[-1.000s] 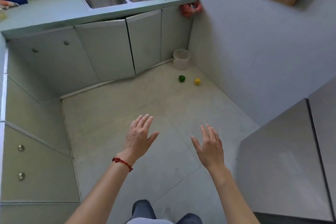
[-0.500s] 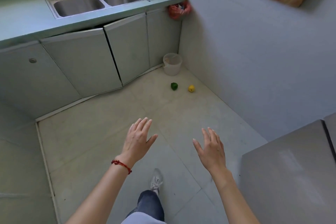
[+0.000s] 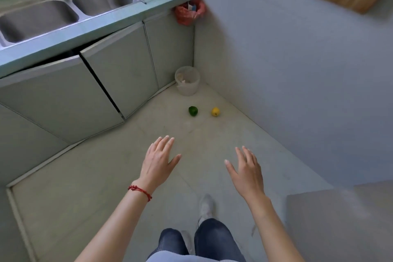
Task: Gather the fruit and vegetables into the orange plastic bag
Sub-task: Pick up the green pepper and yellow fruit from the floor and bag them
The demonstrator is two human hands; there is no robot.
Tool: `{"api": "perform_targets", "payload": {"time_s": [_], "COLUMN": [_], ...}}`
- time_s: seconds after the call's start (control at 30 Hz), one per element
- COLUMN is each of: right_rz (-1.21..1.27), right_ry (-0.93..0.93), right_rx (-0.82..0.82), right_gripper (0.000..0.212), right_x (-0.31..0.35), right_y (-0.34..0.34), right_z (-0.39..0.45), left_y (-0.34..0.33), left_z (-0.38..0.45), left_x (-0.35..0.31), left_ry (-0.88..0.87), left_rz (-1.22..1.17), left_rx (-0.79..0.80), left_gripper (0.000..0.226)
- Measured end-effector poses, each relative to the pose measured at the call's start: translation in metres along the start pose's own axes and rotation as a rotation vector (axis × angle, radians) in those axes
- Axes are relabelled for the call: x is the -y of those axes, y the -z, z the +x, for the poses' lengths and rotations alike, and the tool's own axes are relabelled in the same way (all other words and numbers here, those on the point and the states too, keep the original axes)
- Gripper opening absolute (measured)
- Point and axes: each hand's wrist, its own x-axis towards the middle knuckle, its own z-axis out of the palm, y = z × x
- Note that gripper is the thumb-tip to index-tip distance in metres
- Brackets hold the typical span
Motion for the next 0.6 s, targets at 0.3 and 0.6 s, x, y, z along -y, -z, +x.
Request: {"api": "perform_targets", "payload": {"time_s": [0.3, 0.6], "right_rz": [0.015, 0.008], "right_ry": [0.001, 0.025], "right_rx": [0.008, 0.07], "right_gripper": [0.059, 0.059], "right_x": [-0.005, 0.006], "right_y": [0.023, 0.044], "right_z": [0.174, 0.319], "left_y": [0.001, 0.015], "left_z": [0.17, 0.307], "left_x": [-0.011, -0.019], "left_ry": [0.037, 0.087], "left_rz": [0.008, -0.003], "left_rx": [0.004, 0.039], "left_gripper": [0.083, 0.068]}}
